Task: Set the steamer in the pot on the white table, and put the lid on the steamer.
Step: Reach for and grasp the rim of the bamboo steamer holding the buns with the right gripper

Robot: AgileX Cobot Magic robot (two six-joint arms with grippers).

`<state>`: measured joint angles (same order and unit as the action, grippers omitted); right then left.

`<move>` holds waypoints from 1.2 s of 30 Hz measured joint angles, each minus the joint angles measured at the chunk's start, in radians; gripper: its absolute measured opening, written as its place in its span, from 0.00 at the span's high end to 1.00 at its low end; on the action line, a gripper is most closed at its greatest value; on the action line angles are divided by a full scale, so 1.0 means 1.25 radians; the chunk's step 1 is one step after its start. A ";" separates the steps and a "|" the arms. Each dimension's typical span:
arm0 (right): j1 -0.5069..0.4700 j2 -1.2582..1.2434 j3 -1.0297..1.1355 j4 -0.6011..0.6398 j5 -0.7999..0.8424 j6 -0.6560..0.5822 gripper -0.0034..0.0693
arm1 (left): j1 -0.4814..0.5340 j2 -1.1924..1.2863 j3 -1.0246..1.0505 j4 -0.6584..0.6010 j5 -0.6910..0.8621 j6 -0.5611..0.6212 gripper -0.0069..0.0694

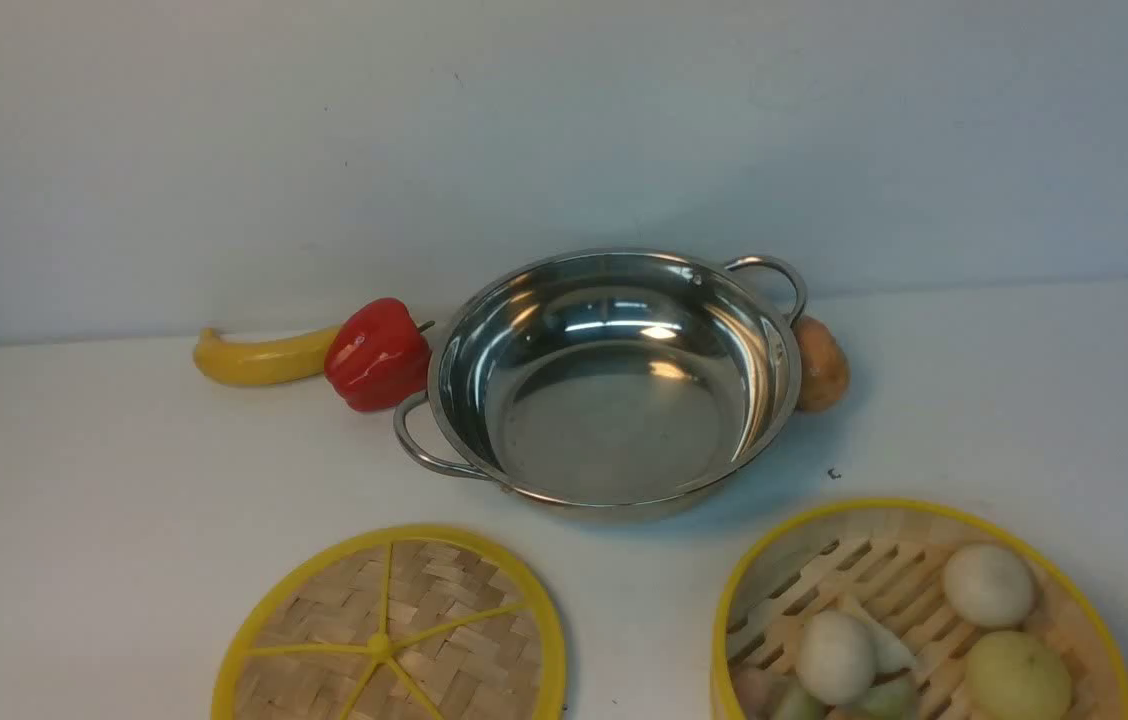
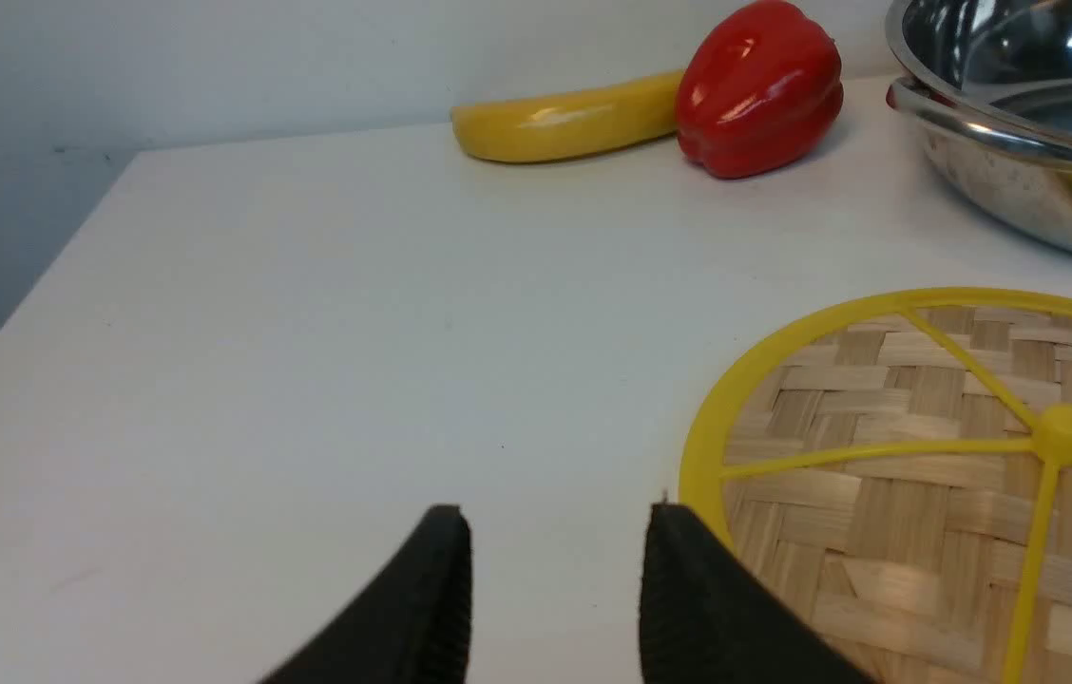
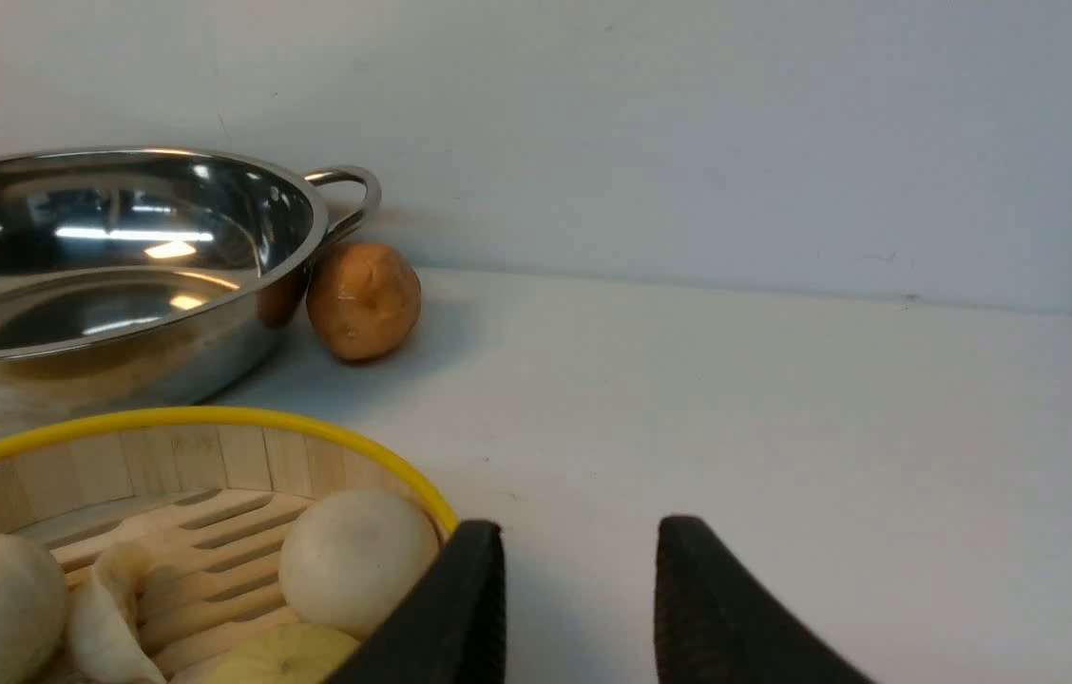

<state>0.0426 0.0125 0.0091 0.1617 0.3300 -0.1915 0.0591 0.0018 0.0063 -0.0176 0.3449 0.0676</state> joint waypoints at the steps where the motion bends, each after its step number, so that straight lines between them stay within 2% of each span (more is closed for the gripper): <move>1: 0.000 0.000 0.000 0.000 0.000 0.000 0.62 | 0.000 0.000 0.000 0.000 0.000 0.000 0.59; 36: 0.000 0.000 0.000 -0.007 -0.020 0.000 0.62 | 0.000 0.000 0.000 0.000 0.000 0.000 0.59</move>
<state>0.0426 0.0125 0.0091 0.1534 0.3048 -0.1915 0.0591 0.0018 0.0063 -0.0176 0.3449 0.0676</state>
